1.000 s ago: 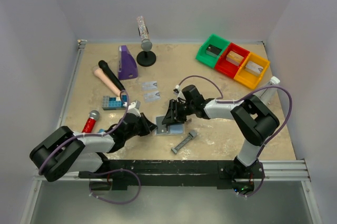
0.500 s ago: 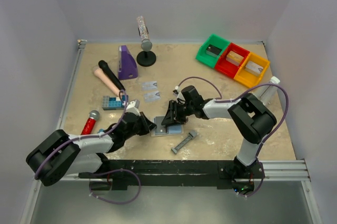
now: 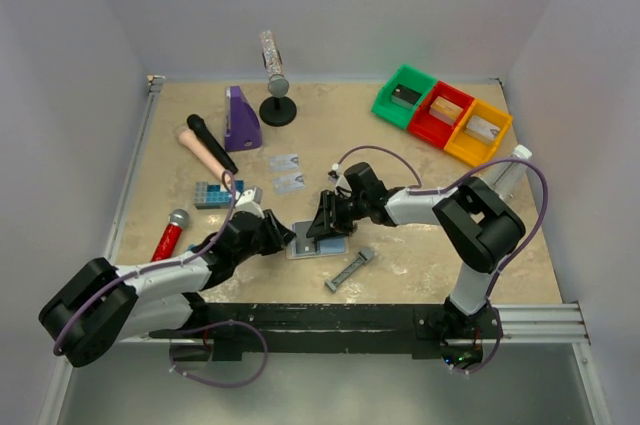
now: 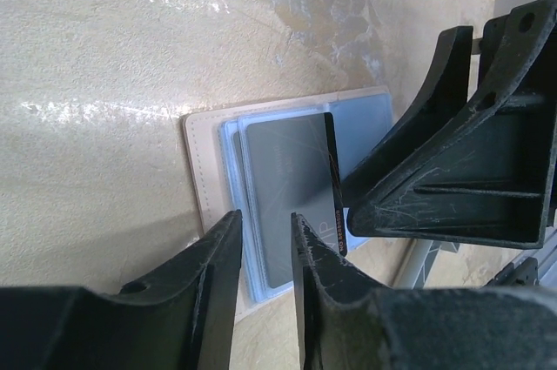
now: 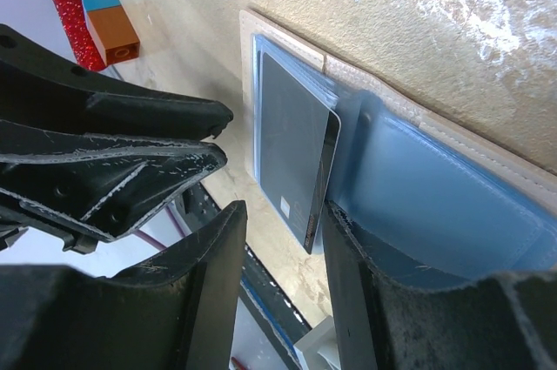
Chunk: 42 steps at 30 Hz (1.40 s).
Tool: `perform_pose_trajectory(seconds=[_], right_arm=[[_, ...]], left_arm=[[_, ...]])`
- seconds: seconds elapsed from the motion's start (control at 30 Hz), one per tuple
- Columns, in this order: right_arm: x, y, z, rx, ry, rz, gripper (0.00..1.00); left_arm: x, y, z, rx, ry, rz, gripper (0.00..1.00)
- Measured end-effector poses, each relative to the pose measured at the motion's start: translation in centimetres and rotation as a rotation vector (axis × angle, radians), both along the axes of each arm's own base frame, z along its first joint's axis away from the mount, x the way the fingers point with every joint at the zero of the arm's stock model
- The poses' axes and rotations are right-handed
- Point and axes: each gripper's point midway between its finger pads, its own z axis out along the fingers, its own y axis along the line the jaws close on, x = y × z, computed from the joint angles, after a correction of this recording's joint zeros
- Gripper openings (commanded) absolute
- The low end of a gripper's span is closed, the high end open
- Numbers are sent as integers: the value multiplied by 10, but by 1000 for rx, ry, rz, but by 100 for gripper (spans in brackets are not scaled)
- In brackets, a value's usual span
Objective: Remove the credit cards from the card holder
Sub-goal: Remove the credit card from the card holder.
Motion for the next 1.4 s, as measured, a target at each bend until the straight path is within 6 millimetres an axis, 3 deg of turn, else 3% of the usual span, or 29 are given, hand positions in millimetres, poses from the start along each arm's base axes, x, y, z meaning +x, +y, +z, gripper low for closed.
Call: perform_pose_trajectory(seconds=[0.67,1.4], right_arm=[[1,3,4,19,-1,1,42],[5,14,21,122,-24,9,43]], left_arm=[[0,-8,-12,2,27,-27,8],[6,-14,-15,-21,9,-28,5]])
